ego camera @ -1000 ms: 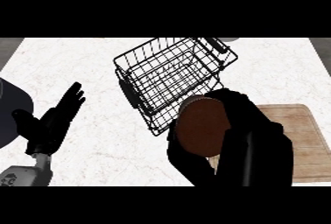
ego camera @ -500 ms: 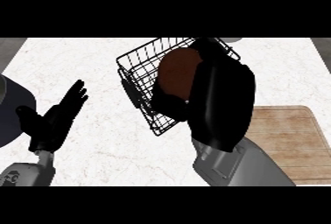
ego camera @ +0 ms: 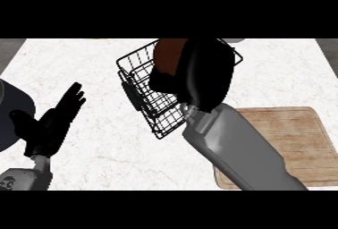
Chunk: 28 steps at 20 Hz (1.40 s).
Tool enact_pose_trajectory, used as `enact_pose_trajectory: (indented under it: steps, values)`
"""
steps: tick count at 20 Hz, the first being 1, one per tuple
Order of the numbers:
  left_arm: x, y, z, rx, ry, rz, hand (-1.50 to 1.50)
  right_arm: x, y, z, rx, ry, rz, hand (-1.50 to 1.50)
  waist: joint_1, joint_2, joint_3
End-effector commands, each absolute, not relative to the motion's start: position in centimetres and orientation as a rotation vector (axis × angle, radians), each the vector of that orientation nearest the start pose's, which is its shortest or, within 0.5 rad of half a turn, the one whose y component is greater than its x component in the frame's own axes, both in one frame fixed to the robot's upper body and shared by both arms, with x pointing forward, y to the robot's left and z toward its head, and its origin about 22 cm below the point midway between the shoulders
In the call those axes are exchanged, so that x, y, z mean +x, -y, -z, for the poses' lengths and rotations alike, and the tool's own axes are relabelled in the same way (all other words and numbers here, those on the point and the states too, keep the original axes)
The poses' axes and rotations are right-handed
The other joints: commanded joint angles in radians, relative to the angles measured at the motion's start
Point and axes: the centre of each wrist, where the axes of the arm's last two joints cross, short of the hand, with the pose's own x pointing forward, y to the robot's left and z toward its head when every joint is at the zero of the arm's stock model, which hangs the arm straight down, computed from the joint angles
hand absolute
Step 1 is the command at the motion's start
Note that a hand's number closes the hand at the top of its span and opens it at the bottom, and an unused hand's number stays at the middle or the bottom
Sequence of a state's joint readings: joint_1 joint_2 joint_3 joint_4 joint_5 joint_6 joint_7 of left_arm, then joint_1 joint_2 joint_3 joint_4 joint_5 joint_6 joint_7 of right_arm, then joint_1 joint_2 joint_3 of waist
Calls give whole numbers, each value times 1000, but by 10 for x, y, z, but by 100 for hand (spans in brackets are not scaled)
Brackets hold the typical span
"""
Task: Pick the cupcake from the cutting board and place it in the tiered basket
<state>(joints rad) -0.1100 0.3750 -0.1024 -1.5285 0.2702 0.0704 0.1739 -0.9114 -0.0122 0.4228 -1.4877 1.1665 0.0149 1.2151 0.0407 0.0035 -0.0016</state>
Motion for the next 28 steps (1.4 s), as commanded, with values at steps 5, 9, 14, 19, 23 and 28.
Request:
enact_pose_trajectory:
  steps: [5,9,14,19,23,28]
  values:
    - [274,-277,-44,52,1444,132,0,333,2,-186,-1299,1305,-335,150,-5,1,1]
    - [273,-278,-41,55,1420,129,0,350,16,-202,-1314,1435,-172,150,-8,4,2]
    - [268,-284,-35,64,1441,114,0,359,9,-189,-1320,1394,-202,-150,-1,2,1]
    - [265,-281,-21,57,1427,121,0,373,10,-203,-1284,1450,-158,-150,-8,3,1]
    - [272,-287,-36,59,1421,102,0,377,23,-209,-1199,1510,-2,-150,-13,2,2]
    - [264,-284,-33,60,1420,127,0,372,29,-230,-1063,1595,211,-150,1,-2,2]
